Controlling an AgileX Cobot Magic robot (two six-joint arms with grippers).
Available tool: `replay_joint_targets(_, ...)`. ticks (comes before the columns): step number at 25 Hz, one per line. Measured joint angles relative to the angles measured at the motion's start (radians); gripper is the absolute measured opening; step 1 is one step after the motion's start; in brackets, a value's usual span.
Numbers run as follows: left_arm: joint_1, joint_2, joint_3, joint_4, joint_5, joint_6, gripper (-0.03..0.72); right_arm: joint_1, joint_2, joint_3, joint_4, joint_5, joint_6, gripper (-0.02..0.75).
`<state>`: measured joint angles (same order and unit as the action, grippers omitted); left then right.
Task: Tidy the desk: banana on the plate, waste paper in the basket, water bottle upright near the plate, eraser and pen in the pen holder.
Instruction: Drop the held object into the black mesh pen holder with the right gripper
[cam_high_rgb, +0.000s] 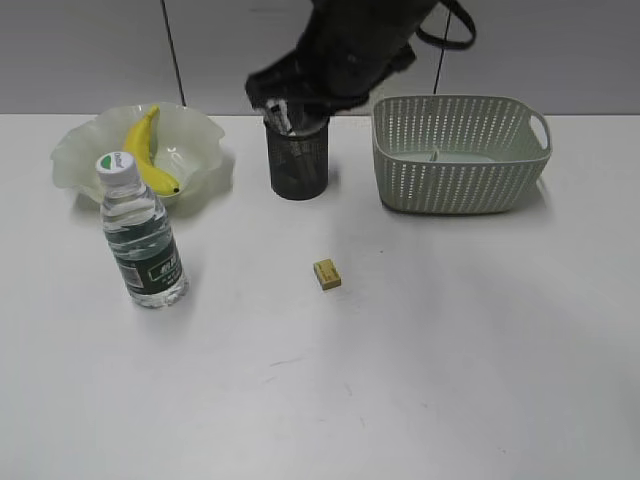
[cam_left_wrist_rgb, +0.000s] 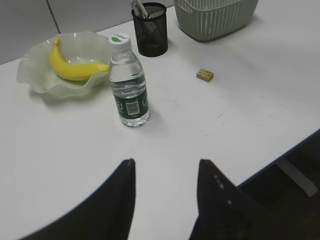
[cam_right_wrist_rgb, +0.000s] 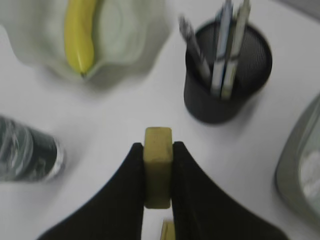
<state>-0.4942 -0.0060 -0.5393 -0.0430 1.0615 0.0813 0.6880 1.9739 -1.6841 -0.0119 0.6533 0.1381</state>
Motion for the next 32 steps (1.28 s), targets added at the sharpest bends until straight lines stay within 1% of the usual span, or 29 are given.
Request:
replay_joint_targets(4,0.0,0.0,0.0,0.0,0.0,0.0,0.312,-0.002,0.017,0.0,-0.049,-0.263,-0.001,0.12)
replay_joint_targets(7,0.0,0.0,0.0,0.0,0.0,0.0,0.312,-0.014,0.051,-0.002,-0.079,-0.386,-0.001,0.12)
replay_joint_targets(14,0.0,0.0,0.0,0.0,0.0,0.0,0.312,-0.089,0.189,-0.002,-0.094,-0.517,-0.001,0.12)
replay_joint_targets(18,0.0,0.0,0.0,0.0,0.0,0.0,0.312,-0.093,0.257,-0.002,-0.096,-0.572,-0.001,0.12)
replay_joint_targets(20,0.0,0.0,0.0,0.0,0.0,0.0,0.312,-0.093,0.288,-0.002,-0.096,-0.576,-0.001,0.12)
replay_joint_targets(21,0.0,0.0,0.0,0.0,0.0,0.0,0.312,-0.093,0.295,-0.002,-0.096,-0.576,-0.001,0.132)
replay_joint_targets(23,0.0,0.0,0.0,0.0,0.0,0.0,0.312,-0.093,0.304,-0.002,-0.096,-0.578,-0.001,0.193)
replay_joint_targets(26,0.0,0.0,0.0,0.0,0.0,0.0,0.312,-0.093,0.304,-0.002,-0.096,-0.602,-0.001,0.37)
replay_joint_targets(28,0.0,0.0,0.0,0.0,0.0,0.0,0.312,-0.093,0.297,-0.002,-0.096,-0.607,-0.001,0.45)
replay_joint_targets(29,0.0,0.0,0.0,0.0,0.0,0.0,0.312,-0.093,0.289,-0.002,-0.096,-0.605,-0.001,0.475)
replay_joint_targets(32,0.0,0.0,0.0,0.0,0.0,0.0,0.312,-0.093,0.244,-0.002,-0.096,-0.572,-0.001,0.502)
